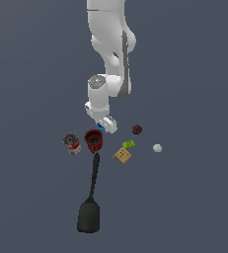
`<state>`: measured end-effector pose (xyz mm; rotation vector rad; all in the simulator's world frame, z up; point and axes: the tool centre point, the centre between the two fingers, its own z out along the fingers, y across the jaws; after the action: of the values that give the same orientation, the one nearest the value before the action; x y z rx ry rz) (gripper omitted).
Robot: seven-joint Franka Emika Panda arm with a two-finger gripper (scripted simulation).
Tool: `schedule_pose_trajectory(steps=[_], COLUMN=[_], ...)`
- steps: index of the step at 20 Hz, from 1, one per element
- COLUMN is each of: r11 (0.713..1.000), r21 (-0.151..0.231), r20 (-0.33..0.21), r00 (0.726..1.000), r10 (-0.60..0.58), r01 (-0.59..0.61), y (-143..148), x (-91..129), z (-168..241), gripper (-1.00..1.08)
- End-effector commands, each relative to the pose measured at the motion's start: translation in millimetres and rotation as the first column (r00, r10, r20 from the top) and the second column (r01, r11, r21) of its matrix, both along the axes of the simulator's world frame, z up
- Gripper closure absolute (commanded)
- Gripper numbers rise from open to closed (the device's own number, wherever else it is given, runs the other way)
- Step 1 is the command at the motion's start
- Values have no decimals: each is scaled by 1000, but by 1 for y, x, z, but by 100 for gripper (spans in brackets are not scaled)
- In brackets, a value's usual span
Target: Pick up a designated object from a clutter of objects.
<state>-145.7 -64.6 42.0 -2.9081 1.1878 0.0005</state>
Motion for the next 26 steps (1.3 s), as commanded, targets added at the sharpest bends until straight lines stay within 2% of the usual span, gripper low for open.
schedule_pose_trajectory(steps=[1, 12, 26], r11=[1000, 1000, 1000], r21=[0, -1, -3], r20=[1, 1, 0], r00=[1000, 1000, 1000], r10=[0, -1, -1], r01=[0, 1, 1], y=[0, -3, -10], x=[2, 28, 96], z=[3, 44, 147], gripper=[108, 108, 108])
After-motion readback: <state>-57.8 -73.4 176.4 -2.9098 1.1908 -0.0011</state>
